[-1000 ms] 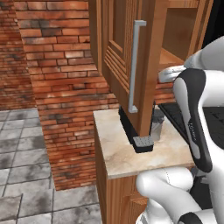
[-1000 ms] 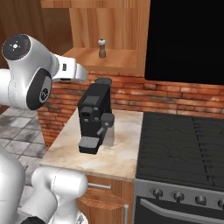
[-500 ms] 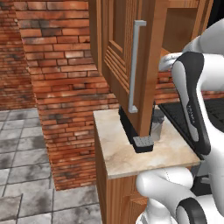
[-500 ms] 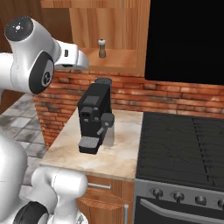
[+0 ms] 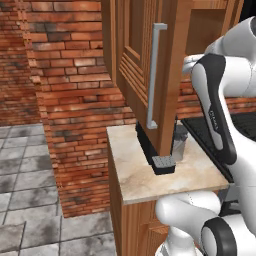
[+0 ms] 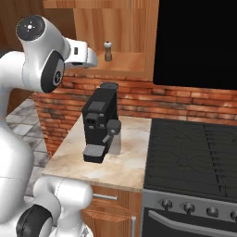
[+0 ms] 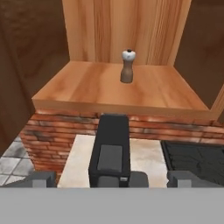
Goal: Retrieve the shaker from the cabinet and place it next the steak on a plate on the dining table.
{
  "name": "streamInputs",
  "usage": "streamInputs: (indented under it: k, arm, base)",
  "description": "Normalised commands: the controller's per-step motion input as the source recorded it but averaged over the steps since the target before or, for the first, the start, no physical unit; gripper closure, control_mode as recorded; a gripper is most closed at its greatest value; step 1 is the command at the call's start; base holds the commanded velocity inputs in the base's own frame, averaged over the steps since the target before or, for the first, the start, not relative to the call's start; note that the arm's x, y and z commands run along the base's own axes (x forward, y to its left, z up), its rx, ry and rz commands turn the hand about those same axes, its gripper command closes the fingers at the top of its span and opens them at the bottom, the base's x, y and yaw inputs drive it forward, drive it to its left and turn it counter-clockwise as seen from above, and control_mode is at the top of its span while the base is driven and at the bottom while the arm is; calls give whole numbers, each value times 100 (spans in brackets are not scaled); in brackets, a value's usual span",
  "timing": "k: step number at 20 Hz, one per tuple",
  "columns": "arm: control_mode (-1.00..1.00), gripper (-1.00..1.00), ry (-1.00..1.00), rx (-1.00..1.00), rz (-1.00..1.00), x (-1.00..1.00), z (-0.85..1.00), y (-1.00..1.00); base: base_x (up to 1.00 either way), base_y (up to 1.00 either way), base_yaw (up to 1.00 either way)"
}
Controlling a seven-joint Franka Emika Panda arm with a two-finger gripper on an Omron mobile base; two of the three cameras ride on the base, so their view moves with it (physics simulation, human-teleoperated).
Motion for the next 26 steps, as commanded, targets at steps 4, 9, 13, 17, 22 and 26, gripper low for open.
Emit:
streamInputs:
  k: [4, 9, 13, 17, 22, 26]
  arm:
    - [-100, -100, -20, 0, 3, 15, 0, -6]
    - [-100, -100, -12, 0, 3, 17, 0, -2]
    - [-100, -100, 0, 0, 0, 25, 0, 0]
    - [-100, -100, 0, 0, 0, 33, 0, 0]
    - [-100, -100, -1, 0, 0, 35, 0, -5]
    - [-100, -100, 0, 0, 0, 41, 0, 0]
  base:
    - [0, 0, 0]
    - [0, 0, 0]
    - [0, 0, 0]
    - [0, 0, 0]
    - [0, 0, 0]
    - [0, 0, 0]
